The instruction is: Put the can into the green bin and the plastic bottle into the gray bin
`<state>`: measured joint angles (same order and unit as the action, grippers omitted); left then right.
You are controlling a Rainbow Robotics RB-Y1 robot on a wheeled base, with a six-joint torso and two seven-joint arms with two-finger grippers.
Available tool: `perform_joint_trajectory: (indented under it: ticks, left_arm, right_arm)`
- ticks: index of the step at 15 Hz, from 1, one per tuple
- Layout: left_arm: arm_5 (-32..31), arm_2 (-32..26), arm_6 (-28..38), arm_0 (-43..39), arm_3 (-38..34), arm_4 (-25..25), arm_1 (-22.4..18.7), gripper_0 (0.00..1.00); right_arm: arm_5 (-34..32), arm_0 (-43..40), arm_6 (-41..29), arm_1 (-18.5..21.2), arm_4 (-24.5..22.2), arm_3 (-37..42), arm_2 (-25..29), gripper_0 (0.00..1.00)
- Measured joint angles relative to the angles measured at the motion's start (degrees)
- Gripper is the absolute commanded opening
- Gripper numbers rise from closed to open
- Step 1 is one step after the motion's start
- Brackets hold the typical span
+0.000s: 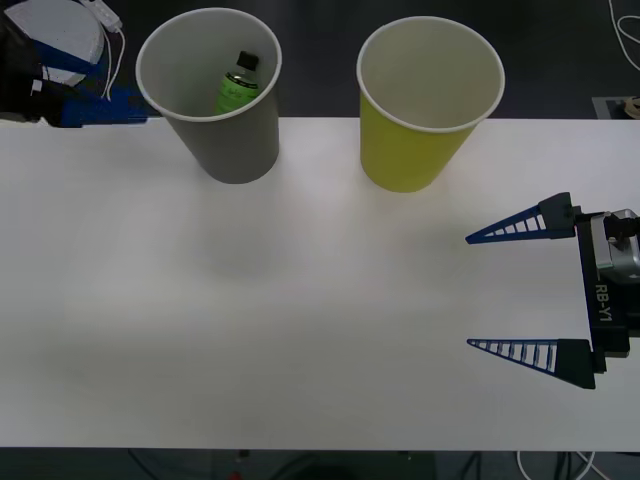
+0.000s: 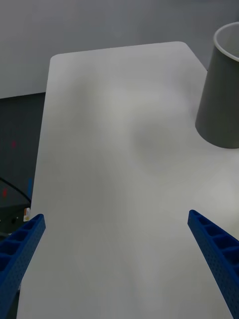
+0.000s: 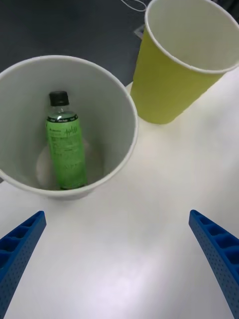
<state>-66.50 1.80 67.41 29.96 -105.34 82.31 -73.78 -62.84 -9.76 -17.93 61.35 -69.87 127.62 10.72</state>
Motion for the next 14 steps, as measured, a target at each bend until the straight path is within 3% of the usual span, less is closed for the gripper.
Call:
perform_joint_trajectory:
  ticks: [4,14]
  left_arm:
    - [-5.8,-10.8,-8.6,-11.2,-4.9,0.4,3.3,1.00]
    - [-14.9,-24.9,-34.0,-26.8,-8.0,-2.5,9.0,1.00]
  right_arm:
    - [0.0,0.0,0.0,0.0,0.0,0.0,0.0,1.00]
    - [0.0,0.0,0.0,0.0,0.0,0.0,0.0,1.00]
